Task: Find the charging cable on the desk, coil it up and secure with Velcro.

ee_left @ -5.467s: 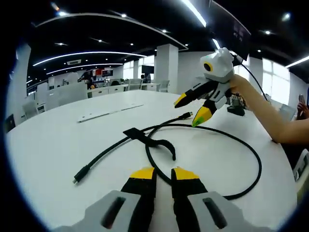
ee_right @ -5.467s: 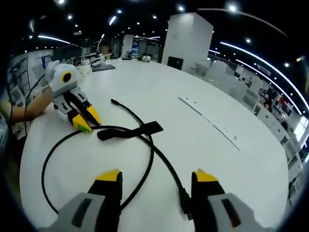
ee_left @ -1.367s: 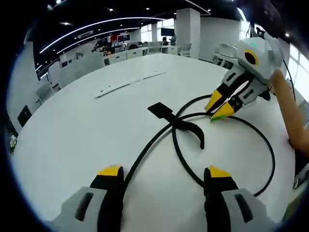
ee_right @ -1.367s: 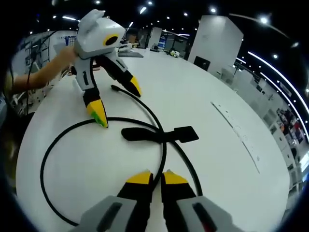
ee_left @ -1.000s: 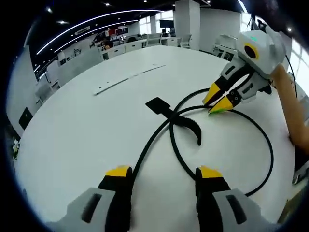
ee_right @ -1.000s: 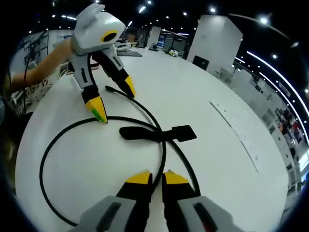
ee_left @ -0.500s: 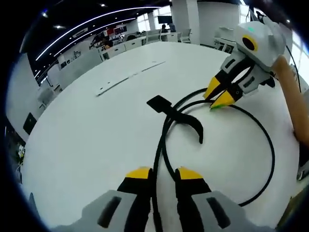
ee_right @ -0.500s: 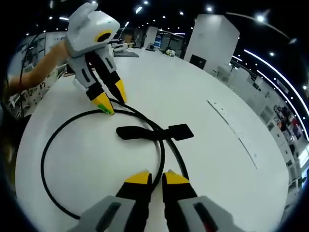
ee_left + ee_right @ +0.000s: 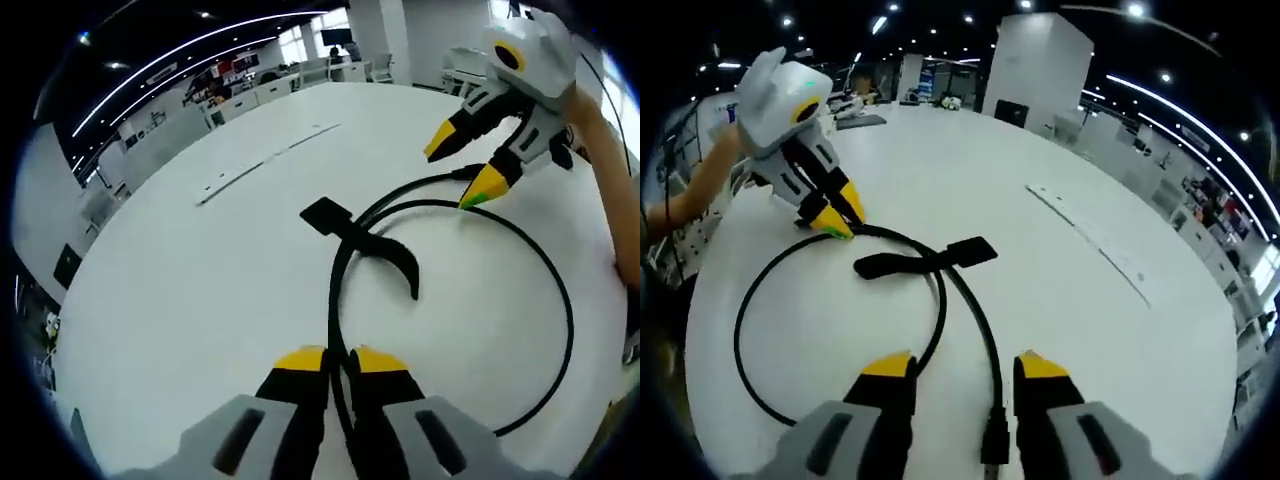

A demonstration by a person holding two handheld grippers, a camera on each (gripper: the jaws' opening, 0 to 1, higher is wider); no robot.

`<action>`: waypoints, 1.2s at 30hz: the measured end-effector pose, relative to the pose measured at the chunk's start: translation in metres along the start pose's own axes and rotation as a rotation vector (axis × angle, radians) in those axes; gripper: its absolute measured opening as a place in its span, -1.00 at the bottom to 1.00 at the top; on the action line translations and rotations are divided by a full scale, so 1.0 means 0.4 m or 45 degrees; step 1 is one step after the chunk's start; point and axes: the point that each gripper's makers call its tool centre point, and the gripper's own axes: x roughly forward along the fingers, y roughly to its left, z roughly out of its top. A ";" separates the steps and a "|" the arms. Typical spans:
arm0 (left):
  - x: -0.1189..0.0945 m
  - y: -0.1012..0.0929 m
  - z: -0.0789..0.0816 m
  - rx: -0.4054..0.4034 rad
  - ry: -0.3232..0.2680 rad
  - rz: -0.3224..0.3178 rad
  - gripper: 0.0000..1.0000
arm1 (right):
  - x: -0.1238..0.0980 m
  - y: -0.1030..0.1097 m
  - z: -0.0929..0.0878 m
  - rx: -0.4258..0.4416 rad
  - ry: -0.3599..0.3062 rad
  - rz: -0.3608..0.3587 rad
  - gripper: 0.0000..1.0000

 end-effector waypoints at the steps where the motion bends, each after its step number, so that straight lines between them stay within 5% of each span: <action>1: -0.001 0.001 -0.001 -0.002 0.004 0.005 -0.84 | 0.001 0.012 -0.005 0.042 0.009 0.025 0.20; 3: -0.010 -0.009 0.006 0.066 0.010 0.000 -0.85 | 0.003 0.023 -0.009 0.037 0.026 0.052 0.37; 7: -0.018 -0.042 0.016 0.026 0.010 -0.001 -0.88 | 0.004 0.012 -0.028 -0.072 0.107 -0.018 0.16; 14: -0.023 -0.046 0.012 -0.030 0.006 0.041 -0.88 | 0.006 0.014 -0.035 -0.016 0.126 0.010 0.18; 22: -0.016 -0.040 0.017 -0.090 -0.044 -0.008 -0.88 | 0.013 -0.001 -0.044 0.105 0.107 0.042 0.18; 32: -0.004 -0.031 0.032 -0.117 -0.066 -0.034 -0.88 | 0.018 0.010 -0.033 0.150 0.105 0.079 -0.17; 36: -0.004 -0.032 0.032 -0.151 -0.078 -0.022 -0.88 | 0.018 0.021 -0.029 0.162 0.124 0.060 -0.50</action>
